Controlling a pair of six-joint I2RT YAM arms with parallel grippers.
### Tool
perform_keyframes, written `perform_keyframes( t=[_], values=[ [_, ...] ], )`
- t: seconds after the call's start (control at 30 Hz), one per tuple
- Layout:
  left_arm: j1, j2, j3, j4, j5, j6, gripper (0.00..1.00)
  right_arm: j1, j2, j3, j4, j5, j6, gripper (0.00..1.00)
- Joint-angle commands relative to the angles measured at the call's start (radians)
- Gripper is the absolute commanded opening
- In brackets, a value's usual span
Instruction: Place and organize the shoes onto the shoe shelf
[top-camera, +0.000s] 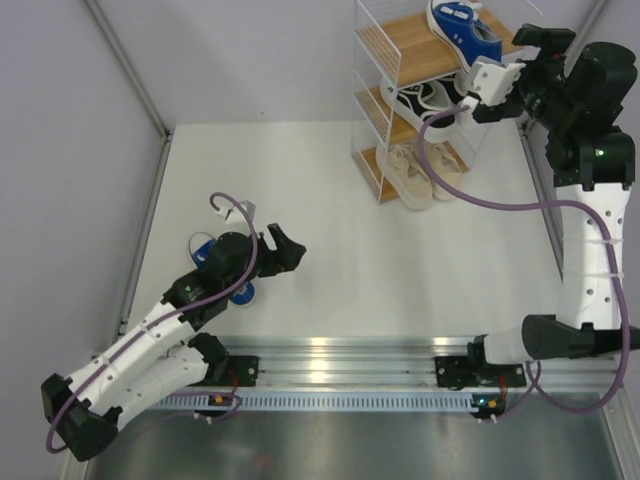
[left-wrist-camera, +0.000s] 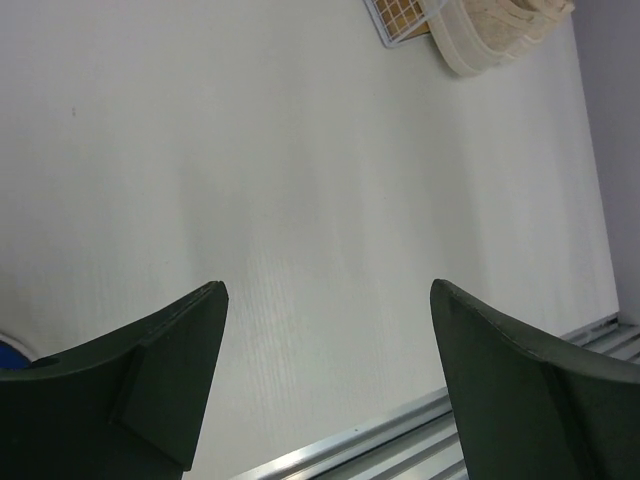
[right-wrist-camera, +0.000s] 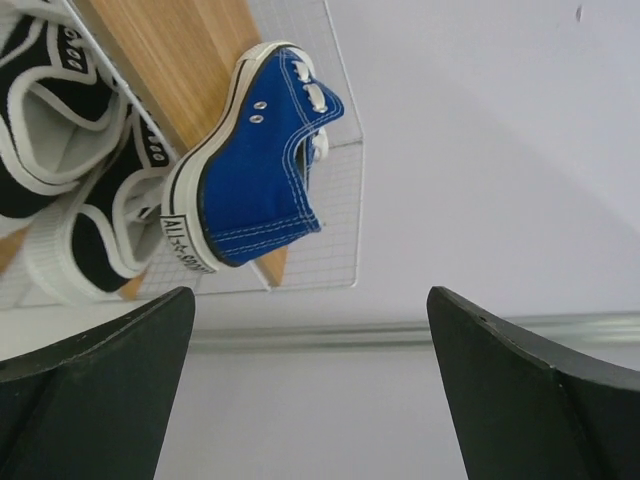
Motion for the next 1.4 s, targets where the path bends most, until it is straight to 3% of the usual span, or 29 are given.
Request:
perform_keyframes(
  t=[0.0,0.1,0.13,0.23,0.4,0.53,0.73,0.97,1.07,1.13,1.27,1.33,1.37],
  values=[
    [0.006,-0.035,0.066,-0.124,-0.128,0.032,0.88,-0.057,-0.089,-0.022,0.008,-0.023,0.23,0.99],
    [0.007,-0.038,0.11,-0.258,-0.264,0.026,0.88,-0.082,-0.216,-0.133,0.014,-0.034,0.484,1.0],
    [0.007,-0.035,0.123,-0.292,-0.302,0.019,0.88,-0.088,-0.26,-0.258,0.031,-0.037,0.629,0.99],
    [0.009,-0.012,0.167,-0.409,-0.435,-0.006,0.88,-0.088,-0.451,-0.547,0.038,-0.123,0.797,0.99],
    [0.032,0.091,0.216,-0.565,-0.557,-0.081,0.84,-0.088,-0.624,-0.867,-0.07,-0.385,0.798,0.99],
    [0.127,0.189,0.206,-0.579,-0.474,-0.107,0.79,-0.089,-0.676,-1.106,-0.029,-0.47,0.807,0.99],
    [0.292,0.321,0.141,-0.445,-0.347,-0.112,0.73,-0.117,-0.707,-1.191,-0.03,-0.522,0.781,0.99],
    [0.329,0.494,0.094,-0.394,-0.323,-0.225,0.6,-0.126,-0.706,-1.191,-0.027,-0.519,0.779,0.99],
    [0.346,0.582,0.094,-0.366,-0.316,-0.247,0.44,-0.128,-0.703,-1.191,-0.03,-0.522,0.778,0.99],
    [0.351,0.602,0.094,-0.327,-0.301,-0.233,0.26,-0.128,-0.703,-1.192,-0.033,-0.523,0.775,1.0],
    [0.348,0.537,0.109,-0.297,-0.256,-0.144,0.09,-0.137,-0.701,-1.191,-0.042,-0.537,0.767,0.99],
    [0.342,0.458,0.107,-0.254,-0.16,-0.081,0.0,-0.142,-0.693,-1.192,-0.047,-0.545,0.764,1.0],
    [0.34,0.43,0.106,-0.239,-0.114,-0.068,0.0,-0.142,-0.693,-1.191,-0.052,-0.554,0.758,0.99]
  ],
)
